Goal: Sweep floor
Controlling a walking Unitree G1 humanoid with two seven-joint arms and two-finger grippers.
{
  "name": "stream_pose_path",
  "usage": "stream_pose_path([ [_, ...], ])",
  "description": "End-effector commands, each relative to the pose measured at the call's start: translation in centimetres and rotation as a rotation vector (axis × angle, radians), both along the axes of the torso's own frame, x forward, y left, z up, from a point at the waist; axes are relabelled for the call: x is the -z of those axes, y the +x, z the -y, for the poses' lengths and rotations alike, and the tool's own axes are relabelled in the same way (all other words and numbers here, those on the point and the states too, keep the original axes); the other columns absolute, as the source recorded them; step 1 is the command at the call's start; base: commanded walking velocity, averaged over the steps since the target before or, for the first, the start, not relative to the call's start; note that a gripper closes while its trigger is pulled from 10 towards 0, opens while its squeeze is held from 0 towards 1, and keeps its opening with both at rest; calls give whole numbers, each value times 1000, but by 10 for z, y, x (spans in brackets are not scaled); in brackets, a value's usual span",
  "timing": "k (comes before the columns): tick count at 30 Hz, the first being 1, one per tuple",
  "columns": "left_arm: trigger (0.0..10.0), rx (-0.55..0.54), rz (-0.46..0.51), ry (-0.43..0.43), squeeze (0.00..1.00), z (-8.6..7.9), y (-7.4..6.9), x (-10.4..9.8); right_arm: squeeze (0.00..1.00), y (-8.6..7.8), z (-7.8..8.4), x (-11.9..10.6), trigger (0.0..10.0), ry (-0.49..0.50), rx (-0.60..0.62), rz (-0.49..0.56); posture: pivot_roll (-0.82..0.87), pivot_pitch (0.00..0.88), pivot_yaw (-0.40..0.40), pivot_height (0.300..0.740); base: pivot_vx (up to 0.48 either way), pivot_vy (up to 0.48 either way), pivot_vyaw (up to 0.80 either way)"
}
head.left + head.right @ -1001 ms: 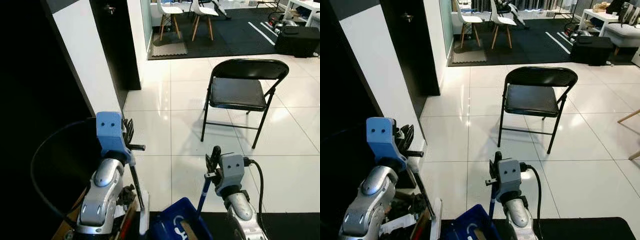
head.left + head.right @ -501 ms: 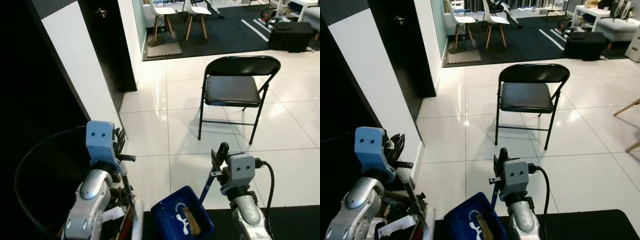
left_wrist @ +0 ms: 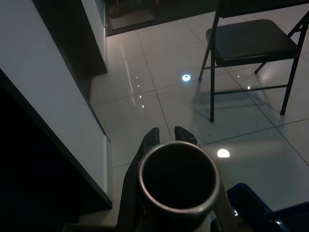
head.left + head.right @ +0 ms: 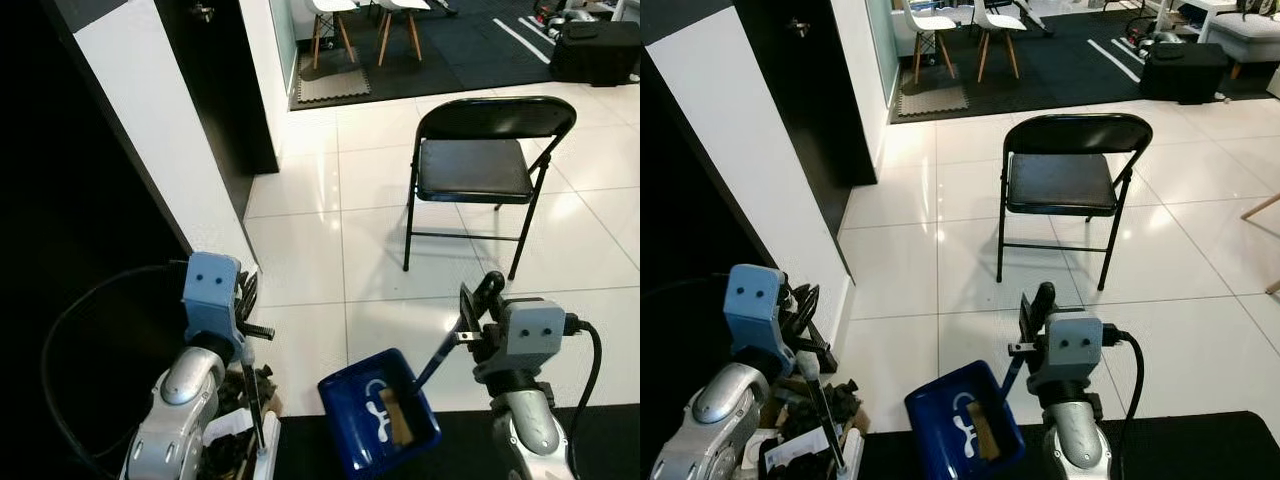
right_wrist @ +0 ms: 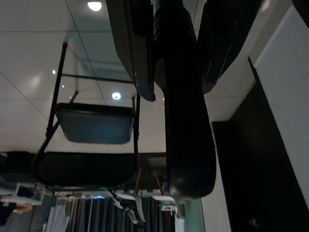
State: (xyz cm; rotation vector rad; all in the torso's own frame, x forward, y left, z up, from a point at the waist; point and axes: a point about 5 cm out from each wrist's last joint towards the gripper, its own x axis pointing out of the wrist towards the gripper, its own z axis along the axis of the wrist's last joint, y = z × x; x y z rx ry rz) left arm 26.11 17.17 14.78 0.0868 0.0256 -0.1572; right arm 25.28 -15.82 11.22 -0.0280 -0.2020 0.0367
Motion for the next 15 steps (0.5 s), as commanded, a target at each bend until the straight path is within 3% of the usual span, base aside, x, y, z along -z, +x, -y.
stream_pose_path([
  [1, 10000, -13, -5, 37, 0, -4, -1, 1, 0, -1, -8, -7, 10000, 17, -16, 21, -12, 96, 121, 740, 0, 0, 0],
  [8, 10000, -16, -9, 38, 0, -5, -3, 2, 0, -1, -11, -7, 10000, 12, -36, -6, -9, 94, 113, 740, 0, 0, 0],
  [15, 10000, -20, -13, 42, 0, -5, -4, 4, 0, 0, -13, -5, 10000, -5, -48, -24, -7, 95, 111, 740, 0, 0, 754],
])
